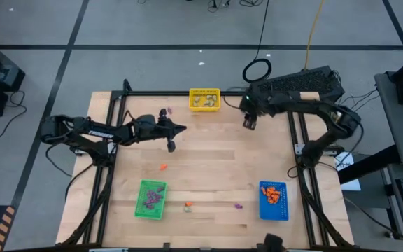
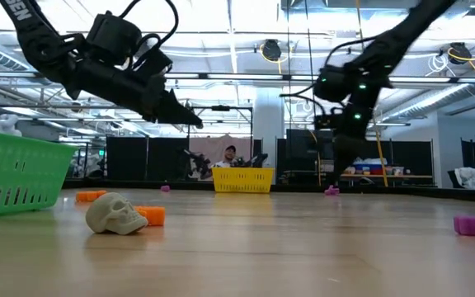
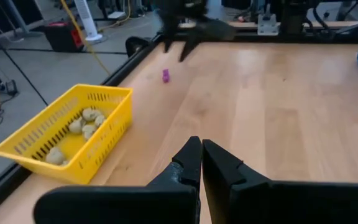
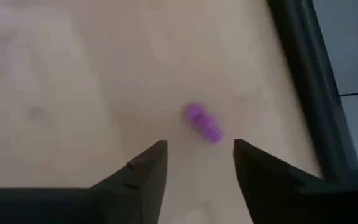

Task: Sort Halloween decoration
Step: Put the purple skeleton toy into the green bin

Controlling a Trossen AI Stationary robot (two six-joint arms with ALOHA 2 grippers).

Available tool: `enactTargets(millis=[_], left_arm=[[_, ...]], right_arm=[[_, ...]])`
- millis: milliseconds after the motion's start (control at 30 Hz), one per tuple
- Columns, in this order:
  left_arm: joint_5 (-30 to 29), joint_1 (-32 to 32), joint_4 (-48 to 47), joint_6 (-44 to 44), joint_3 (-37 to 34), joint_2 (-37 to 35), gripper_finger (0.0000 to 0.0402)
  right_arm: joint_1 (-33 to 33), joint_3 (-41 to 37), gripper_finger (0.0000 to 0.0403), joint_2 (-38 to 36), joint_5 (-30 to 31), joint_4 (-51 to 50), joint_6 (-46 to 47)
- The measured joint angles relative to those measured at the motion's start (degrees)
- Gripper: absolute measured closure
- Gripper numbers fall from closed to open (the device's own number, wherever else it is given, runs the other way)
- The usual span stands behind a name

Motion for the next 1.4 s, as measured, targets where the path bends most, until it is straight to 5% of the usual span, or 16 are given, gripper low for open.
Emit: enactTargets(millis=[267, 467, 667, 900, 1167, 1400], left_arm=[[0.07, -0.39, -0.91, 0.46, 0.05, 0.0, 0.0388], [0.16, -0.48, -2.38, 0.51, 0.05, 0.0, 0.0388], [0.18, -0.64, -2.38, 0.84, 0.05, 0.0, 0.0388], [-2.89, -0.51, -1.92, 2.52, 0.05, 0.0, 0.0388], [-3.43, 2.74, -1.83, 2.52, 0.05, 0.0, 0.0388], [-2.77, 4.27, 0.0, 2.12, -0.44, 0.09, 0.0388]], right_arm=[[-4.71, 19.66, 0.022, 16.91, -2.85, -17.99, -7.12], [-4.69, 24.42, 0.0222, 23.95, -2.84, -20.96, -9.3], [-4.59, 24.48, 0.0251, 24.4, -1.83, -21.33, -9.86], [-4.13, 24.33, 0.0384, 23.72, -2.86, -21.99, -10.33], [0.82, 24.26, 0.0388, 18.19, -9.24, -23.54, -7.48], [15.47, 24.28, 0.0391, 12.27, -14.87, -17.95, 1.14]])
